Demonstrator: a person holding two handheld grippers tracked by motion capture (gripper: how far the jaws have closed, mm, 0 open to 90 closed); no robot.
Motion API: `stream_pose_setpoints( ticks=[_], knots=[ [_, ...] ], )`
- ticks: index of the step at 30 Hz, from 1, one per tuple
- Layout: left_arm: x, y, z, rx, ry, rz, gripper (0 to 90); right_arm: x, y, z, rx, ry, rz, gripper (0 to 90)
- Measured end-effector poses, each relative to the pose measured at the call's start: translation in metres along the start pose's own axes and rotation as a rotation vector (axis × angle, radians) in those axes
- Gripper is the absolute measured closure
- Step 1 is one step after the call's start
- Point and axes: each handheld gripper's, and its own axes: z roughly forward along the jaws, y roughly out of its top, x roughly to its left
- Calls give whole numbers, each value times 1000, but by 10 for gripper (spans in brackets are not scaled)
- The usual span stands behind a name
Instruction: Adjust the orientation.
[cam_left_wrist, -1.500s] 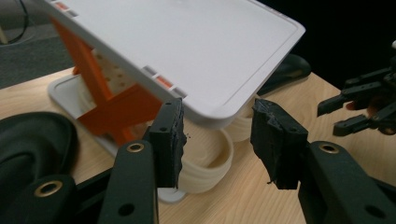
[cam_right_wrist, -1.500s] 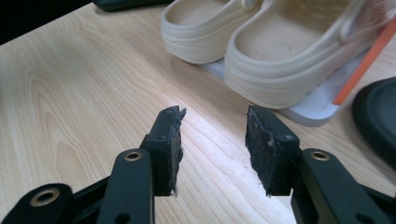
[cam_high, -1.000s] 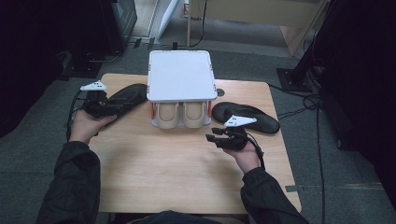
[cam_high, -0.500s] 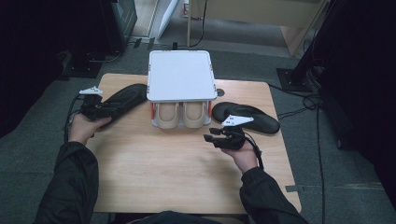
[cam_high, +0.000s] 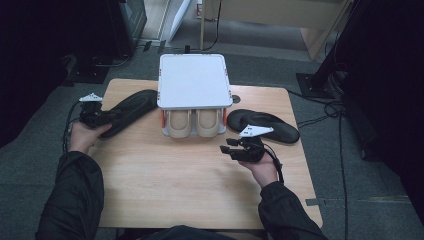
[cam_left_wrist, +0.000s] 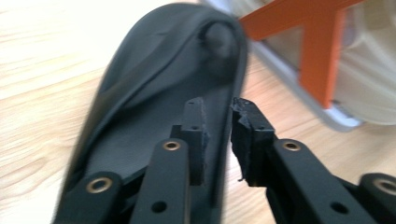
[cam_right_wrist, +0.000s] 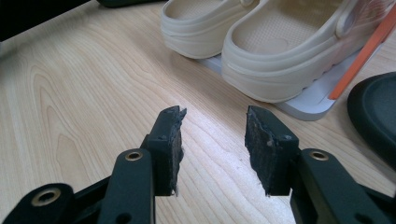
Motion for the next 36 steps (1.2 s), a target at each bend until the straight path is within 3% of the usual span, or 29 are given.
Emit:
stream_pose_setpoints(
  ticks=[6,12,21,30,36],
  knots=[
    [6,-5,11,26,-19,-34,804,0,-2,-2,0,-7,10,564],
    [6,-7,15,35,-12,-39,814,0,-2,-1,0,-9,9,564],
    [-1,-6,18,57,-31,-18,813,1,-2,0,3,0,5,564],
    [-18,-5,22,93,-68,17,800,-1,-1,3,8,1,8,564],
    [-23,-6,25,86,-90,4,787,0,0,5,18,7,7,564]
  ],
)
